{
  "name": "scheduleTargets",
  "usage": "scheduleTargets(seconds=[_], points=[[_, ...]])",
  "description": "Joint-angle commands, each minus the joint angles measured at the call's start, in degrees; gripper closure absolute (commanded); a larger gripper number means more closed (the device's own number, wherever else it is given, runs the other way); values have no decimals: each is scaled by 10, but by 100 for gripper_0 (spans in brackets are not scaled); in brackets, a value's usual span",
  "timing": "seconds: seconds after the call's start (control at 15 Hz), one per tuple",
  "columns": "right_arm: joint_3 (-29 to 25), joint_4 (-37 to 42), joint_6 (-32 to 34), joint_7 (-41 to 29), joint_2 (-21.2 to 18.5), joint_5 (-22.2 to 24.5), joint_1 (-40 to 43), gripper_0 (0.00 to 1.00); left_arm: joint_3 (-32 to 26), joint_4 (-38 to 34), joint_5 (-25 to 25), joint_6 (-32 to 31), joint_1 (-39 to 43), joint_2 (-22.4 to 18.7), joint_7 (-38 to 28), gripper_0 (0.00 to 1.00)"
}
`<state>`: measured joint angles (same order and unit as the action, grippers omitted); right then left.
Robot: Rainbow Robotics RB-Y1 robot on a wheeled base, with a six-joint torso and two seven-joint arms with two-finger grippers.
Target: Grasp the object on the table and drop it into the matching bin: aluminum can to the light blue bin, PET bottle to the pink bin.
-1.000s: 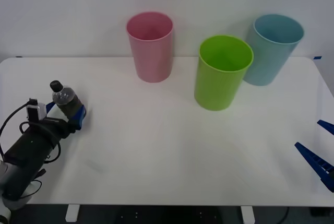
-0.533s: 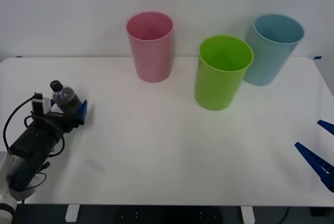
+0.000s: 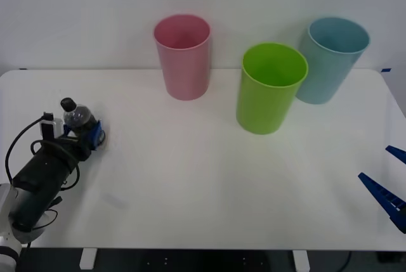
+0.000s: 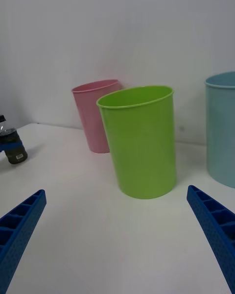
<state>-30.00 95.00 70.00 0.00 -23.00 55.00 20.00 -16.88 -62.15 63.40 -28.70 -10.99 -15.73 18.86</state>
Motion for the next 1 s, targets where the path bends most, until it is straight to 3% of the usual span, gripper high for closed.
scheduleTargets(seconds=[0.07, 0.67, 1.0], points=[[0, 0, 0, 0, 0, 0, 0, 0, 0, -1, 0, 1, 0, -1, 2, 100], [0, 0, 0, 0, 0, 0, 0, 0, 3, -32, -2, -6, 1, -1, -13, 100], [0, 0, 0, 0, 0, 0, 0, 0, 11, -111, 15, -6, 6, -1, -106, 100]])
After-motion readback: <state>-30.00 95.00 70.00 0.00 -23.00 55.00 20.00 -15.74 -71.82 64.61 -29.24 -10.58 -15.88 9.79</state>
